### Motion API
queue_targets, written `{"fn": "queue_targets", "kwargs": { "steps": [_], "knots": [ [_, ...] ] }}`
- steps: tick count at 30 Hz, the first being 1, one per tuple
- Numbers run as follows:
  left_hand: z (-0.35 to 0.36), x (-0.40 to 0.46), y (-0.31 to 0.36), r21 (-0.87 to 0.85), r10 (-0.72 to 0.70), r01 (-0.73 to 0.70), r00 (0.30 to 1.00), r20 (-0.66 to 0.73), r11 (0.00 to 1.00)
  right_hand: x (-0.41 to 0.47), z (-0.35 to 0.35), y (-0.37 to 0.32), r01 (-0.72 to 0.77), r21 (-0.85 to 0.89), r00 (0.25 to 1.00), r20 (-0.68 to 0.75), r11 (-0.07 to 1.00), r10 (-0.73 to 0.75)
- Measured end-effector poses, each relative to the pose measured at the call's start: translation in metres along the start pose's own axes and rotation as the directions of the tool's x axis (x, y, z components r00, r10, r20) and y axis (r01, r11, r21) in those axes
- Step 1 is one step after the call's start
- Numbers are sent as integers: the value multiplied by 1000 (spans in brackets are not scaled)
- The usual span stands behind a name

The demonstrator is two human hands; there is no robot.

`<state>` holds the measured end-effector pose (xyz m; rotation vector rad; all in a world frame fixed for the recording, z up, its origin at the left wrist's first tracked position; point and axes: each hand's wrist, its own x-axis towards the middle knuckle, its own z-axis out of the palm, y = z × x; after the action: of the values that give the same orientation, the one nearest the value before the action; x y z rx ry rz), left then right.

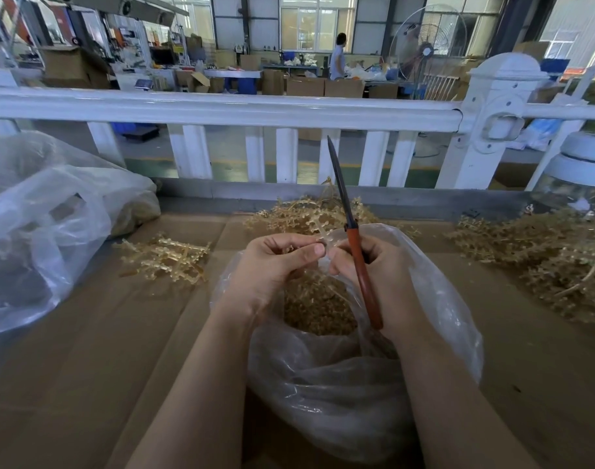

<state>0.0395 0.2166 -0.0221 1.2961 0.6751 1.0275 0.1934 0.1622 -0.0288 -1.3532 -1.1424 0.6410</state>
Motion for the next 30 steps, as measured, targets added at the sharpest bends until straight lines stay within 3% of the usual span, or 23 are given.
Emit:
{"fn": "queue_targets", "kwargs": {
  "steps": [6, 10, 13, 17, 22, 30],
  "knots": [
    [1, -2, -1, -6, 79, -79, 991, 107, 997, 0, 2, 1, 10, -55, 999, 33, 998, -9],
    [3, 1, 1, -6, 125, -125, 992, -24, 992, 0, -2, 5, 48, -41, 999, 17, 998, -47],
    [2, 2, 2, -5, 175, -177, 980, -98, 984, 2, -4, 10, 76, -149, 997, 31, 986, -73],
    [1, 1, 2, 116, 284, -271, 951, -118, 956, 1, -3, 14, 125, -357, 992, 53, 926, -113],
    [-2, 3, 0, 139, 324, -304, 932, -163, 943, -1, -3, 15, 187, -517, 982, 99, 836, -158],
    [-5, 1, 2, 171, 334, -308, 931, -148, 936, -2, -4, 16, 244, -574, 969, 104, 782, -226]
  ]
}}
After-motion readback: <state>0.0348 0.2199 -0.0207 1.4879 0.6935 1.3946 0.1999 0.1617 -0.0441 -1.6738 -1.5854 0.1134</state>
